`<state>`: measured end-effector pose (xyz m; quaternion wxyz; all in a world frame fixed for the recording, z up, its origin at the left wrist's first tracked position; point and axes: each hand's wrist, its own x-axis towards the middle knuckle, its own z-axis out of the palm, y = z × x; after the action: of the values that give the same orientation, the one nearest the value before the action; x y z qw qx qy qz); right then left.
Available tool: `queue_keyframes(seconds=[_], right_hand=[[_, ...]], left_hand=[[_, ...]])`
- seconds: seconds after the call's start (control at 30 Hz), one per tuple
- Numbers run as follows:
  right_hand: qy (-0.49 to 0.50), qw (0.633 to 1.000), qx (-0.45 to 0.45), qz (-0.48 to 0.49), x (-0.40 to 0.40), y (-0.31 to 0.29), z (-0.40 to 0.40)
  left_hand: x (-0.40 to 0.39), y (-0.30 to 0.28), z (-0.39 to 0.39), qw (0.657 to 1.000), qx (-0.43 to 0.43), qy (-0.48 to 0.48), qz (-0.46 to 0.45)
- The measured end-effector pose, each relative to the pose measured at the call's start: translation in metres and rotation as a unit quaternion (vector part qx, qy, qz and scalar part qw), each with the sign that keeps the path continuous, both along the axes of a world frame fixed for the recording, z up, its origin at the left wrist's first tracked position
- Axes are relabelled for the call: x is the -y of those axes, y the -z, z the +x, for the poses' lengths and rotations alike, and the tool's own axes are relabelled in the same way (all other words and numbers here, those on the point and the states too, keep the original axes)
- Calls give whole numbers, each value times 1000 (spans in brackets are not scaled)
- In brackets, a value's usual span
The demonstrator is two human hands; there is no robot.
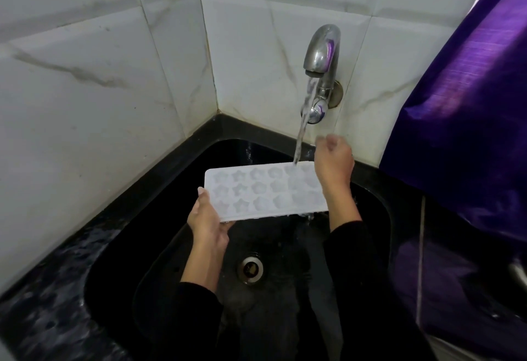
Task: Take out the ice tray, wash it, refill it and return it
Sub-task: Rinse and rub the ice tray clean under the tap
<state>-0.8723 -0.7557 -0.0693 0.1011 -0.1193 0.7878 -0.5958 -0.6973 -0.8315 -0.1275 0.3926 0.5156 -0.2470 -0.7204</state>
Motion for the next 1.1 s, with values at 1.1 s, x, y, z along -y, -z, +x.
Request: queue_keyframes(seconds=[1.1], right_hand=[[-70, 835, 400, -371, 32, -29, -44]], left_hand=[[-23, -6, -36, 998, -28, 50, 0]])
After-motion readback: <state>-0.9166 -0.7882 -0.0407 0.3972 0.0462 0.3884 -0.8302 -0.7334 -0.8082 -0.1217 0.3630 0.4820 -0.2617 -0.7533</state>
